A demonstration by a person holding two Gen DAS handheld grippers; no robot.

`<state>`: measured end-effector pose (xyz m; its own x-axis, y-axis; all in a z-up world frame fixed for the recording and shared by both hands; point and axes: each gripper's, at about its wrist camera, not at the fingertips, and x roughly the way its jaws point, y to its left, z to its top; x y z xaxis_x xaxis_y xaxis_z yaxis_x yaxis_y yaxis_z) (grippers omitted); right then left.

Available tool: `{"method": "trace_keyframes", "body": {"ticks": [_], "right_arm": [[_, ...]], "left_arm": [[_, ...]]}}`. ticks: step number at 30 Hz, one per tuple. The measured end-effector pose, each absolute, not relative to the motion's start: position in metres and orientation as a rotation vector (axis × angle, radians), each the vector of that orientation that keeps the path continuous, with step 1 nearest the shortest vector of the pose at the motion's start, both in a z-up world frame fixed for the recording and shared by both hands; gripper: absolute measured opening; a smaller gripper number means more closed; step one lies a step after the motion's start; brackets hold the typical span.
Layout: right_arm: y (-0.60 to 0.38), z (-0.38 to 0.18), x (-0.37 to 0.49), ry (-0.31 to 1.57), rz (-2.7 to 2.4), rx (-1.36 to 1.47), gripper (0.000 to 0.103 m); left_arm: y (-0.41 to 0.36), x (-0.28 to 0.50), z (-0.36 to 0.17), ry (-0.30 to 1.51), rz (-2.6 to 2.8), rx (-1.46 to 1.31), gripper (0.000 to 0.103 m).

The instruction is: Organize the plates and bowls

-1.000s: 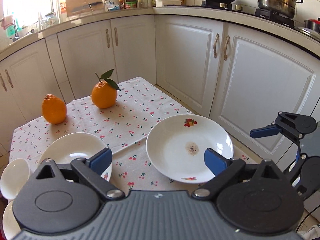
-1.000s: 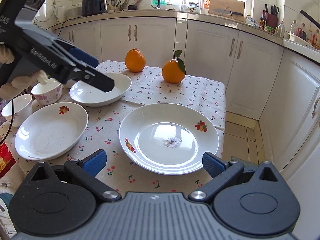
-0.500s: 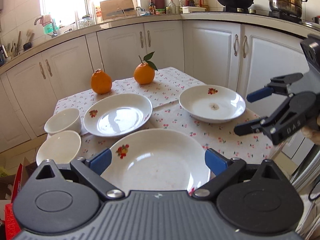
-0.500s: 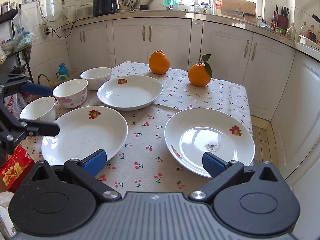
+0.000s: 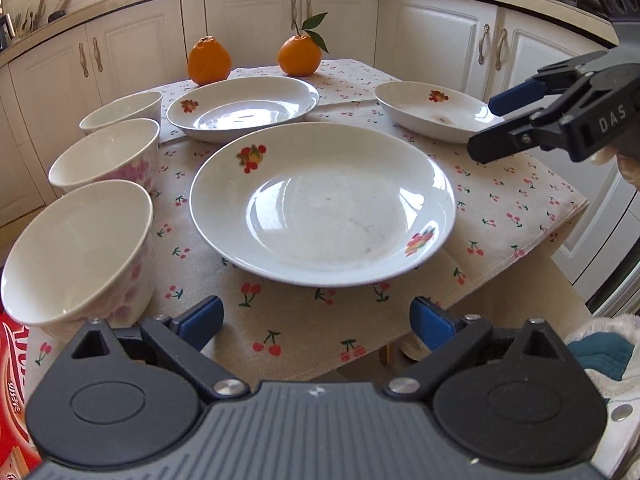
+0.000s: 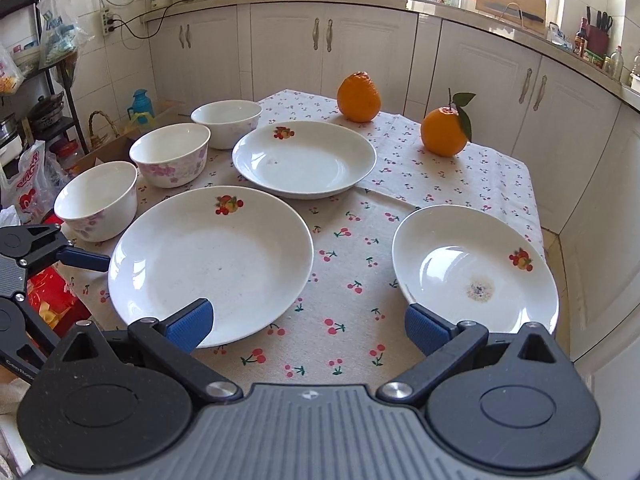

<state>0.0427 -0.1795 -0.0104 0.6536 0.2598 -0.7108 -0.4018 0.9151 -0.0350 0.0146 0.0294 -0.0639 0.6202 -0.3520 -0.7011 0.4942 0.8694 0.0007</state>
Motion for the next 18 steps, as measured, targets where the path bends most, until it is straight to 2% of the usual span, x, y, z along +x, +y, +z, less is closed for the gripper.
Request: {"method": "trace_keyframes", "body": {"ticks": [4,6,18], "right_arm": [[-0.172,-0.013,0.052,0.791,0.408,-0.19,0.103],[-0.171,-0.017,0.059,0.806,0.437,-0.166,0.103],[-0.167,-0.058,0.103,0.973,0.569,-0.074,0.103]], "left_arm": [[0.026,0.02,-0.067,0.739,-0.469,0.202,0.099],[0.024,0.022,-0.068,0.735,-0.465,0.196,0.103],[0.018,0.025,-0.069,0.713,-0.445,0.163,0.103]]}}
